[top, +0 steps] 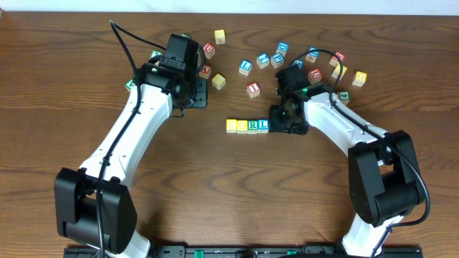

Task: Spell out CORL

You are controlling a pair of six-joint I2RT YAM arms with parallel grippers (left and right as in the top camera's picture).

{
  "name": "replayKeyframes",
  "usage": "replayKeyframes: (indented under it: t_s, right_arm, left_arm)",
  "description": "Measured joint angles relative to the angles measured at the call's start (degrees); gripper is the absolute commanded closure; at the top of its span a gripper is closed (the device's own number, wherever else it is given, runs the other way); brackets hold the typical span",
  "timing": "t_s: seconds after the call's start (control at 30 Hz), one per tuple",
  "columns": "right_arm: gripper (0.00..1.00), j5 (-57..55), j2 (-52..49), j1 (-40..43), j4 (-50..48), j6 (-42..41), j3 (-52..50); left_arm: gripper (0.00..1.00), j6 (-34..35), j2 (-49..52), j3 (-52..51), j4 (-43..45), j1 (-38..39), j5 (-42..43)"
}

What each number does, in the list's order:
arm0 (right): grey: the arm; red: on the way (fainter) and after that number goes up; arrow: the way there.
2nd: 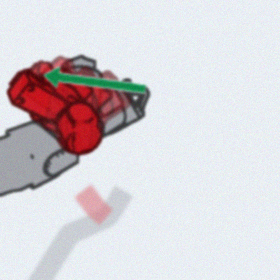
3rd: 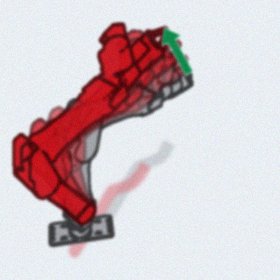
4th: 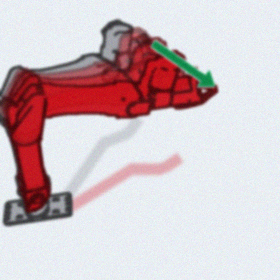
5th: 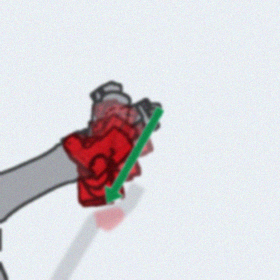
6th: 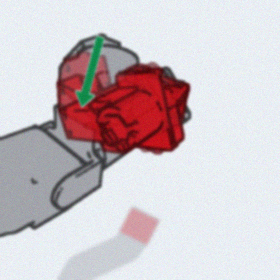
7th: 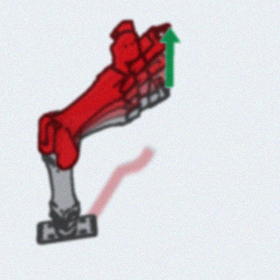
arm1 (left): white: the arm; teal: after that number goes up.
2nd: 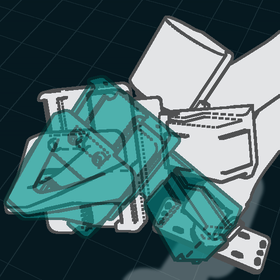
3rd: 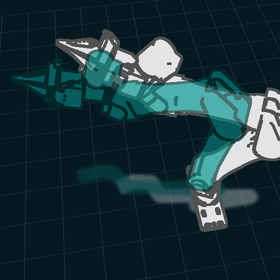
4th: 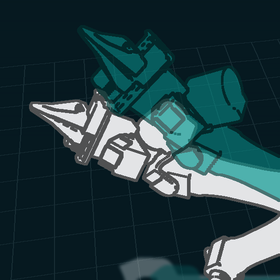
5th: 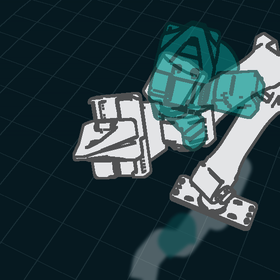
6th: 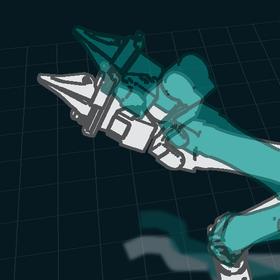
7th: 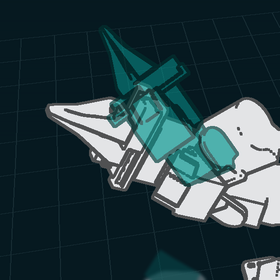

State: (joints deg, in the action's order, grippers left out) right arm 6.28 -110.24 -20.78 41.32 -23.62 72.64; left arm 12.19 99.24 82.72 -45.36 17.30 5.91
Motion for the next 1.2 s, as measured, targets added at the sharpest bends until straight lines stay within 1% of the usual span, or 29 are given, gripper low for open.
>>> replayKeyframes:
  t_s: [0.27,0.47,0.6,0.73,0.77,0.83,0.9,1.03,1.07,1.13,1.2]
  right_arm:
    - [0.54,0.13,0.00,0.07,-0.31,0.26,0.00]
    - [0.50,0.35,0.74,1.73,0.85,1.97,0.66]
    - [0.45,0.28,4.68,3.87,1.11,3.65,1.31]
    - [0.41,0.24,10.36,5.70,1.05,5.07,1.68]
    - [0.41,0.20,11.85,6.12,1.05,5.29,1.68]
    - [0.40,0.15,14.45,6.93,1.07,5.64,1.88]
    - [0.37,0.11,16.94,7.74,1.05,6.01,1.99]
    - [0.30,0.02,21.11,8.74,1.07,7.17,1.99]
    - [0.29,-0.11,22.14,8.87,1.07,7.56,2.01]
    - [0.27,-0.15,23.78,9.05,1.09,8.00,2.01]
    - [0.23,-0.74,25.44,9.14,1.14,8.35,2.01]
  left_arm:
    - [0.69,0.00,0.00,0.00,0.02,0.00,0.00]
    - [0.69,-0.02,0.00,0.02,0.44,0.00,-0.26]
    - [0.67,-0.26,-0.02,0.24,0.42,0.00,-1.40]
    - [0.56,-0.66,-1.42,0.87,0.42,-0.28,-3.37]
    - [0.55,-0.68,-2.25,0.94,0.46,-0.52,-3.78]
    - [0.49,-0.59,-4.48,1.03,0.42,-1.36,-4.59]
    - [0.42,-0.70,-7.26,1.29,0.37,-2.69,-5.09]
    - [0.31,-0.59,-12.15,2.08,0.28,-5.42,-5.90]
    - [0.25,-0.66,-13.11,2.14,0.13,-5.97,-6.08]
    - [0.15,-0.52,-14.71,2.21,-0.42,-6.73,-6.29]
    - [0.13,-0.63,-15.45,2.23,-0.76,-6.93,-6.32]
